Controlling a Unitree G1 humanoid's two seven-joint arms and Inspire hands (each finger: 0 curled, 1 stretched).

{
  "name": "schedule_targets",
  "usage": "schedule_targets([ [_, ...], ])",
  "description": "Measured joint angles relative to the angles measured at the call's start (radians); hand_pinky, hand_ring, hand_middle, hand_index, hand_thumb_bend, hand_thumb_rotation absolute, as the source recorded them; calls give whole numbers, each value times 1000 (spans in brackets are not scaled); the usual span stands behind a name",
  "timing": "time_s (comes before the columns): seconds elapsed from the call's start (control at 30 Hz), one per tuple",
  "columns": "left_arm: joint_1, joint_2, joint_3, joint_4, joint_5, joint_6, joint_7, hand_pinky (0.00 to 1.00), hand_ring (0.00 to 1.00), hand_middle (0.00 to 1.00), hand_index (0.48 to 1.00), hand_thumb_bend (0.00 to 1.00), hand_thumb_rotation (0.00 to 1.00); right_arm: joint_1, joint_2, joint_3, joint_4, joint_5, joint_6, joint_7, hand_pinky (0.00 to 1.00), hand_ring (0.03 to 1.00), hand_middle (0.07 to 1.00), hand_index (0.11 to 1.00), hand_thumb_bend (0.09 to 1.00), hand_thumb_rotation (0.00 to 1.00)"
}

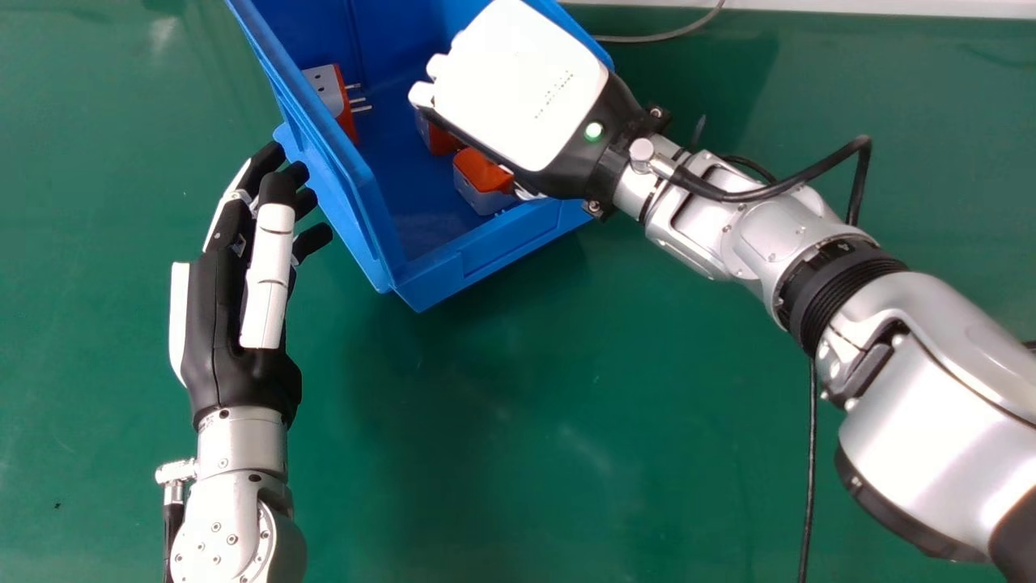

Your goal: Pick all objects and put in blue box

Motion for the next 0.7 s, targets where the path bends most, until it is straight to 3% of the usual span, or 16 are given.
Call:
schedule_targets([
  [0.63,0,0,-2,1,9,0,1,783,844,850,845,708,764,0,-2,54,3,-38,134,-3,314,444,503,532,497,0],
  [0.67,0,0,-2,1,9,0,1,782,844,850,845,704,766,0,-2,55,3,-38,141,-7,360,491,547,569,573,1],
  [0.7,0,0,-2,1,9,0,2,782,844,850,845,704,766,0,-2,55,3,-39,146,-10,360,491,547,569,573,1],
])
